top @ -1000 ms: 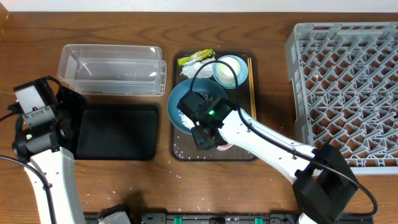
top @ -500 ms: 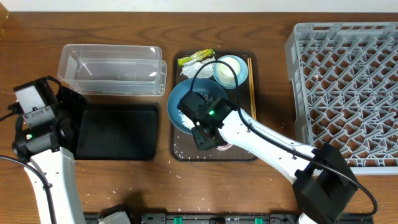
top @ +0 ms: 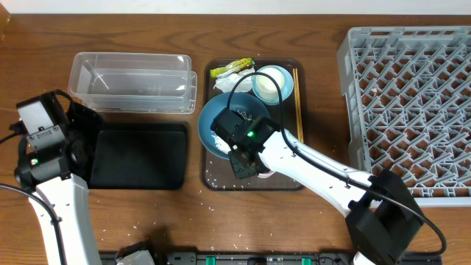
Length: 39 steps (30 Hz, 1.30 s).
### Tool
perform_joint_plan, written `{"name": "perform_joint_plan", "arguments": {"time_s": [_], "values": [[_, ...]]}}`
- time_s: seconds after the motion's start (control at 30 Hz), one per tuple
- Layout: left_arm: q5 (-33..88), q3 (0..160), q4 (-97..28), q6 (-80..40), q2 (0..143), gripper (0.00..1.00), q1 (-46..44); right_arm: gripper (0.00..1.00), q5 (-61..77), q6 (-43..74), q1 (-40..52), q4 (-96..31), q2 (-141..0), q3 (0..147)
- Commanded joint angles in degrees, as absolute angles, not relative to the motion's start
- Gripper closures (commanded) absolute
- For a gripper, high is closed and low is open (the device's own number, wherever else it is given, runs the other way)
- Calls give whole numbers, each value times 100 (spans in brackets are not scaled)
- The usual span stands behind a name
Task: Sort waste into correct bins and load items into the dishwasher rack
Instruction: 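Lower the right gripper and grasp the pink cup, then lift the pink cup and carry it right over the dish rack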
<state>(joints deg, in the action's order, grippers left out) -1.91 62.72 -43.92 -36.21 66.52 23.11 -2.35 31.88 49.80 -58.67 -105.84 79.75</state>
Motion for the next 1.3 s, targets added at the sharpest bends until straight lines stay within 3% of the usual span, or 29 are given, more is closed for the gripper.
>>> {"name": "perform_joint_plan", "arguments": {"time_s": [0.0,0.27,0.47,0.63,0.93,1.27], "values": [[-281,6399,-4412,-3653,6624,8,2335,99,-104,3234,5065,-5876,-10608,7935],[-281,6399,-4412,-3653,6624,8,2333,99,-45,2840,4766,-6525,-10560,8602],[-281,6399,-4412,-3653,6624,8,2333,99,-381,2220,4053,-7588,-10551,9968],[-283,6399,-4414,-3651,6624,8,2333,99,-434,1168,3262,-8370,-10543,11249],[-283,6399,-4412,-3653,6624,8,2333,99,-294,714,1188,-8300,-10422,11970],[-283,6399,-4412,-3653,6624,8,2333,99,3577,-353,-1811,-7105,-10425,11799]]}}
